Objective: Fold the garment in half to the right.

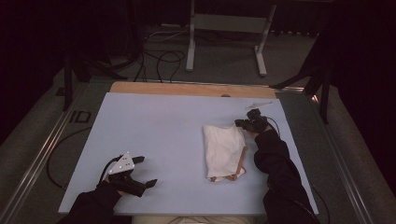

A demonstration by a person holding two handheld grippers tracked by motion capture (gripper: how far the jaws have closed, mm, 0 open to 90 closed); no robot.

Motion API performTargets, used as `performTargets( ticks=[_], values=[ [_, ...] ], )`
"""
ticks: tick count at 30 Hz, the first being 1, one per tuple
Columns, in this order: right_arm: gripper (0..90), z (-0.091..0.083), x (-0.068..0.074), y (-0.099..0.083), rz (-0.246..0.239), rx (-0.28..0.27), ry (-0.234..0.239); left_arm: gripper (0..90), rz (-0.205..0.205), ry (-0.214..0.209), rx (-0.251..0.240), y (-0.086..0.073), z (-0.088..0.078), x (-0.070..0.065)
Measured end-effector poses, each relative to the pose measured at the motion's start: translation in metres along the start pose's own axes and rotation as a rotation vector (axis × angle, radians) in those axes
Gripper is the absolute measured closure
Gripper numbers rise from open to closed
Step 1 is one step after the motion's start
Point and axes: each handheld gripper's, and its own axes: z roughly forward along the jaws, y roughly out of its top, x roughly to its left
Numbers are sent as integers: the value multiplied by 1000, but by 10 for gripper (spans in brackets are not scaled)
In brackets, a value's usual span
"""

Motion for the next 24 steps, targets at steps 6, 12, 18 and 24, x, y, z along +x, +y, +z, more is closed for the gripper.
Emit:
performTargets(
  ticks=[6,12,18,24],
  values=[
    [883,-1,-4,-5,9,3,-23,2,1,0,-1,0,0,0],
    [881,5,-6,-12,19,19,-32,2,1,1,-1,0,0,0],
    [876,13,-5,-17,5,42,-44,2,1,3,-6,0,-1,0],
    [836,16,-3,-22,-6,42,-53,3,-2,9,-10,0,-2,1]
  ],
)
